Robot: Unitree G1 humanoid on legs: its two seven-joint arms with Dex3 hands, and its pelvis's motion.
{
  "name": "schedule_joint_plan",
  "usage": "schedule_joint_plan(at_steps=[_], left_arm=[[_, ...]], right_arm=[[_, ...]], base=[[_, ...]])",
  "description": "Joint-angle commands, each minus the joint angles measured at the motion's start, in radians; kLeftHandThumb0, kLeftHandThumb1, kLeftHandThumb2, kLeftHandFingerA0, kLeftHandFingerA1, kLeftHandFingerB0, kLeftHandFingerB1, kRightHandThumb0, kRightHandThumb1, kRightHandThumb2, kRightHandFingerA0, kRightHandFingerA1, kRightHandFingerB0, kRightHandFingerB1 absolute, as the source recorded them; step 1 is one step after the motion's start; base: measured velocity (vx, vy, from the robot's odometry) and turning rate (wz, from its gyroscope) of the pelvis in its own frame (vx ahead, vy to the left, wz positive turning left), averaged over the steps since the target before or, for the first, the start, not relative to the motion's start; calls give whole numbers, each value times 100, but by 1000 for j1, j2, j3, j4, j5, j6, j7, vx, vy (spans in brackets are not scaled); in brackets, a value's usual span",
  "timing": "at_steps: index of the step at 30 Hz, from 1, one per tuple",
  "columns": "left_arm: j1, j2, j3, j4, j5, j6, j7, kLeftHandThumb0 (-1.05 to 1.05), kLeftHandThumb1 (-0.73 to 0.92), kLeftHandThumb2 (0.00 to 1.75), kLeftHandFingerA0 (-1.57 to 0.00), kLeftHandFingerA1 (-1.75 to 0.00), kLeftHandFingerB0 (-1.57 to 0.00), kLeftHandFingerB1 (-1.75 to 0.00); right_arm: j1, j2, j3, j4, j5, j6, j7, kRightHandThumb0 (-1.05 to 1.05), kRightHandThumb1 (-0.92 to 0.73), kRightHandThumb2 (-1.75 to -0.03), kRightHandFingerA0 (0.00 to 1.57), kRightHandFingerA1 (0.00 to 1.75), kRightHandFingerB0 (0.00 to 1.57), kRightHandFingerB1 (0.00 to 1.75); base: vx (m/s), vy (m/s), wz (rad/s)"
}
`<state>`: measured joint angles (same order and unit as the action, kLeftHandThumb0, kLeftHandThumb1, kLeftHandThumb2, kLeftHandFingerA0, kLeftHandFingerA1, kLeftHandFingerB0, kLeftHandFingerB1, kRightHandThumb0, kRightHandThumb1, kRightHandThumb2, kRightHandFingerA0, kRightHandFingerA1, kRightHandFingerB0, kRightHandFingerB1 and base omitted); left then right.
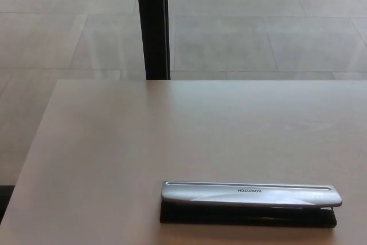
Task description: A hole pucnch is kept on the middle on the desk infront of the robot and the robot uses both its hands as fists to press on it and use it
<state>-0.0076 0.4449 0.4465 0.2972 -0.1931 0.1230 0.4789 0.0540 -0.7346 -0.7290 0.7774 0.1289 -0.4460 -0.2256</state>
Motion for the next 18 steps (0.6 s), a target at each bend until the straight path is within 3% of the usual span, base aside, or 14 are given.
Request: schedule_joint_plan(at_steps=[1, 2, 3, 4, 5, 6, 7, 8, 11, 12, 13, 16, 17, 18], left_arm=[[217, 19, 359, 288, -294, 246, -174, -31, 42, 95, -102, -173, -72, -99], [216, 6, 366, 300, -295, 238, -171, -32, 42, 104, -94, -175, -74, -120], [220, -29, 382, 319, -307, 222, -163, -37, 48, 111, -121, -136, -86, -108], [223, -60, 399, 328, -323, 213, -156, -37, 48, 111, -121, -136, -86, -108], [228, -73, 409, 325, -326, 209, -157, -28, 43, 107, -91, -174, -70, -121], [233, -92, 421, 319, -334, 203, -156, -28, 43, 107, -91, -174, -70, -121], [245, -120, 416, 288, -334, 228, -145, -27, 44, 112, -92, -171, -77, -113], [275, -180, 397, 258, -330, 199, -166, -29, 38, 111, -88, -162, -68, -97], [300, -198, 339, 301, -251, 172, -173, -52, 55, 83, -96, -174, -79, -106], [302, -205, 325, 327, -234, 160, -179, -54, 63, 85, -97, -175, -80, -114], [311, -229, 288, 344, -200, 173, -166, -23, 33, 123, -91, -172, -79, -108], [322, -244, 264, 332, -184, 196, -165, -19, 35, 109, -84, -167, -77, -103], [343, -239, 240, 290, -165, 216, -172, -14, 28, 109, -95, -166, -73, -102], [344, -226, 239, 293, -163, 205, -185, -21, 30, 110, -97, -165, -71, -104]], right_arm=[[14, 3, -275, 369, 305, 298, -14, -43, -66, -88, 94, 157, 63, 93], [9, 5, -281, 380, 305, 304, -17, -43, -61, -86, 101, 165, 68, 94], [-9, 23, -292, 392, 317, 325, -18, -45, -44, -100, 134, 140, 85, 95], [-25, 43, -305, 402, 331, 337, -6, -45, -44, -100, 134, 140, 85, 95], [-28, 51, -310, 405, 334, 341, 4, -41, -45, -103, 130, 138, 87, 93], [-33, 63, -316, 406, 340, 346, 17, -41, -45, -103, 130, 138, 87, 93], [-44, 77, -308, 414, 331, 353, 22, -35, -56, -86, 94, 168, 85, 91], [-67, 105, -335, 424, 364, 381, 26, -34, -50, -81, 97, 168, 85, 96], [-68, 151, -321, 409, 345, 386, 21, -33, -51, -90, 83, 166, 81, 89], [-59, 174, -302, 396, 326, 370, 29, -31, -49, -89, 95, 168, 81, 89], [-50, 218, -265, 384, 290, 352, 25, -32, -40, -84, 108, 167, 89, 91], [-50, 248, -254, 369, 289, 358, 21, -29, -44, -87, 106, 167, 88, 88], [-40, 292, -219, 339, 260, 336, 2, -33, -49, -85, 102, 161, 86, 87], [-31, 331, -182, 313, 224, 295, -24, -35, -42, -102, 127, 134, 85, 90]], base=[[0, 0, 0], [0, 0, 0], [0, 0, 0], [0, 0, 0], [0, 0, 0], [0, 0, 0], [0, 0, 0], [0, 0, 0], [0, 0, 0], [0, 0, 0], [0, 0, 0], [0, 0, 0], [0, 0, 0], [0, 0, 0]])
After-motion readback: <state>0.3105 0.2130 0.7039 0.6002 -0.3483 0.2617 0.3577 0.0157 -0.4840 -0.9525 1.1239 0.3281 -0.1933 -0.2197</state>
